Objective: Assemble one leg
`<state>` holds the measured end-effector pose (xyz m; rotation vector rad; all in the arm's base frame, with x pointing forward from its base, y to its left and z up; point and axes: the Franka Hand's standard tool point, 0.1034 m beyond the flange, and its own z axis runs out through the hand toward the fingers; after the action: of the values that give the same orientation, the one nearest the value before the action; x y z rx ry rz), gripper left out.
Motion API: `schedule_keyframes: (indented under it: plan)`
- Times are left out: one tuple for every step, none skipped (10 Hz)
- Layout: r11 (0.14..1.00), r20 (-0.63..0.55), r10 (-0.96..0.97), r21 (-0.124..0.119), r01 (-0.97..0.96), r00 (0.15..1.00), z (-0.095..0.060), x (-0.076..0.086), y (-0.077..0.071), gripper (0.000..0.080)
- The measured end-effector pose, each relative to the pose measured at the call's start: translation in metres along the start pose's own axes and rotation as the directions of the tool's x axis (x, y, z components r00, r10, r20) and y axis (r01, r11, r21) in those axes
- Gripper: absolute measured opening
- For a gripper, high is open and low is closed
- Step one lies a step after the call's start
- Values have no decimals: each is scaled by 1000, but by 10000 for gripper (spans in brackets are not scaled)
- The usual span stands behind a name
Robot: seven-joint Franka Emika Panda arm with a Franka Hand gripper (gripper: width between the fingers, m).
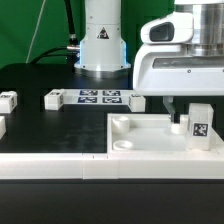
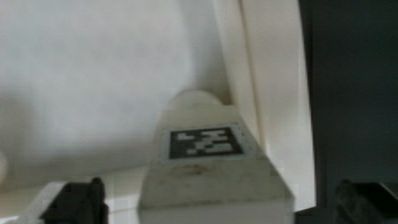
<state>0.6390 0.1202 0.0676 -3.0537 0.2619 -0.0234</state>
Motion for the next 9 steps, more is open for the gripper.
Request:
schedule_keyframes:
  plan:
    - [1000,-2,5,1,-5,1000,1,0,2,640]
    - [1000,-2,6,1,-6,1000,1,0,2,640]
    - [1000,-2,6,1,-6,1000,1,0,2,481]
    - [1000,-2,6,1,-6,1000,1,0,2,481]
    - [1000,-2,6,1,-6,1000,1,0,2,284]
    - [1000,-2,10,1,-10,1000,1,0,2,289]
    - [999,-4,45,1,-45,999,0,1,2,289]
    - [997,-6,78,1,-78,997,1,1,3,289]
    - [989,-6,148,2,-148,989,0,1,3,289]
